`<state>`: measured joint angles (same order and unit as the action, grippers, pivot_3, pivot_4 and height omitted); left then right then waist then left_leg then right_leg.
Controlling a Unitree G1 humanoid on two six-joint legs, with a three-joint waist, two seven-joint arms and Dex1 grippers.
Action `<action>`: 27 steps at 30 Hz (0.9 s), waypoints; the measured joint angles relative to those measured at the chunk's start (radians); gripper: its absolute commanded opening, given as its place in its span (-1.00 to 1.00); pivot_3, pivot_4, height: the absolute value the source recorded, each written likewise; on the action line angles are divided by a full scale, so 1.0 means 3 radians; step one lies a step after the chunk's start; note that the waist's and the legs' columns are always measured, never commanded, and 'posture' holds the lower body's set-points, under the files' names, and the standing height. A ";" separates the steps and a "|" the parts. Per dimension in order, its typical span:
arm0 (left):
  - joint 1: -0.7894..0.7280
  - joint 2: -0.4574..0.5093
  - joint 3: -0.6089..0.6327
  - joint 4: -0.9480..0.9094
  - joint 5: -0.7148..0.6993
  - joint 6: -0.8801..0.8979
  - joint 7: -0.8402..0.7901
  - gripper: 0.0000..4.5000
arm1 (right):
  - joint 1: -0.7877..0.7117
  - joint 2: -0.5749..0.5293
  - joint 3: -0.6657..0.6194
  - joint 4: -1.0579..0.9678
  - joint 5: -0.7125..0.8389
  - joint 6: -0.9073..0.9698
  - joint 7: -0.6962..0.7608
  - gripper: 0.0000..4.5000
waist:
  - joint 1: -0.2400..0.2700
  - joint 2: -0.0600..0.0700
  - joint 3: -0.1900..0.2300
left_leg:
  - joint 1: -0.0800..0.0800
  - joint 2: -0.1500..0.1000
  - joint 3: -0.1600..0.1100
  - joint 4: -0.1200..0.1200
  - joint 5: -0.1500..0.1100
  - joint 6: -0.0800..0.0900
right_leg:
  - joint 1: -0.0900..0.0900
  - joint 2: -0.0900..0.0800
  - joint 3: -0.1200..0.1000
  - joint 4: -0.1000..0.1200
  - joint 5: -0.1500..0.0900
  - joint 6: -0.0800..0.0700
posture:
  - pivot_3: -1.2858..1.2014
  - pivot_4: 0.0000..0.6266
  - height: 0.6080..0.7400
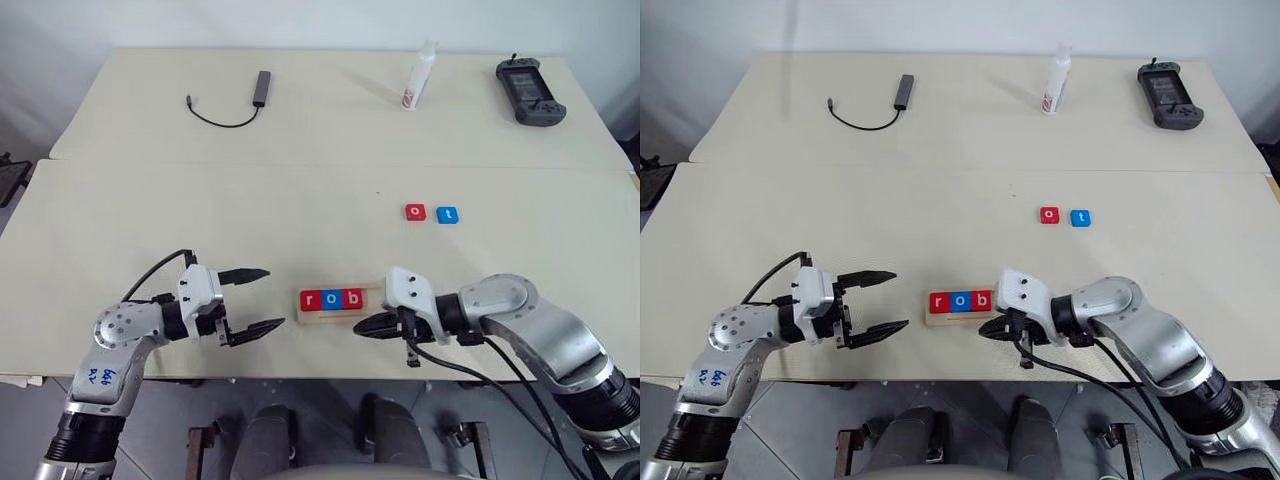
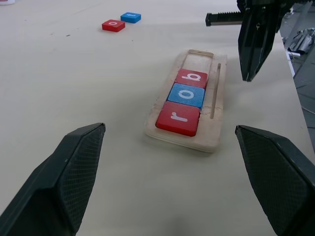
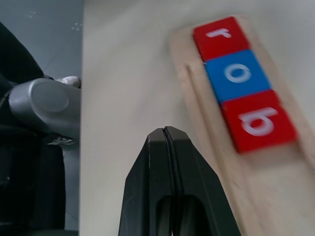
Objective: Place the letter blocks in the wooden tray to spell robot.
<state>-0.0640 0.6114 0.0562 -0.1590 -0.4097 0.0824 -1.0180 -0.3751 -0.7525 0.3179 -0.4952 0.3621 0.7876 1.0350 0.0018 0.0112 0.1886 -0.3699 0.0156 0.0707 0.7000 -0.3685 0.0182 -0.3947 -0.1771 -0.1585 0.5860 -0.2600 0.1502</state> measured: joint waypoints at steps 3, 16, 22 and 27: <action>0.0007 0.0000 0.0009 -0.0067 0.0000 0.0017 0.0003 1.00 | -0.0043 0.0127 0.0119 -0.0001 -0.0023 0.0031 -0.0105 -0.99 | -0.0006 0.0000 0.0000 | 0.0000 0.0000 0.0000 0.0000 0.0000 -0.0001 | 0.0000 0.0000 0.0000 0.0001 0.0000 0.0000 | 0.03 -0.52 1.00; -0.0005 -0.0007 0.0011 -0.0084 0.0000 0.0032 0.0006 1.00 | -0.0111 0.0465 0.0371 0.0105 -0.0246 0.0148 -0.0603 -0.99 | -0.0007 0.0000 0.0000 | 0.0000 0.0000 0.0001 -0.0001 0.0000 -0.0001 | 0.0000 0.0001 0.0000 0.0001 0.0000 0.0000 | 0.03 -0.52 1.00; -0.0039 -0.0027 0.0009 -0.0083 0.0000 0.0031 0.0005 1.00 | -0.0126 0.0502 0.0371 0.0156 -0.0253 0.0149 -0.0651 -0.99 | -0.0008 0.0000 0.0000 | 0.0000 0.0000 0.0001 -0.0001 0.0000 -0.0001 | 0.0000 0.0001 0.0000 0.0001 0.0000 0.0000 | 0.03 -0.52 1.00; -0.0082 -0.0041 0.0008 -0.0071 0.0000 0.0028 0.0002 1.00 | -0.0130 0.0501 0.0344 0.0166 -0.0196 0.0148 -0.0604 -0.99 | -0.0008 0.0000 0.0000 | 0.0000 0.0000 0.0001 -0.0001 0.0000 -0.0001 | 0.0000 0.0001 0.0000 0.0001 0.0000 0.0000 | 0.03 -0.52 1.00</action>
<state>-0.0885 0.5992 0.0585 -0.1803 -0.4098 0.0907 -1.0174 -0.4142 -0.6022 0.4212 -0.4455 0.3034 0.8321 0.8539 -0.0005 0.0112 0.1885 -0.3698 0.0156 0.0710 0.6998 -0.3686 0.0180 -0.3948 -0.1769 -0.1586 0.5862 -0.2600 0.1501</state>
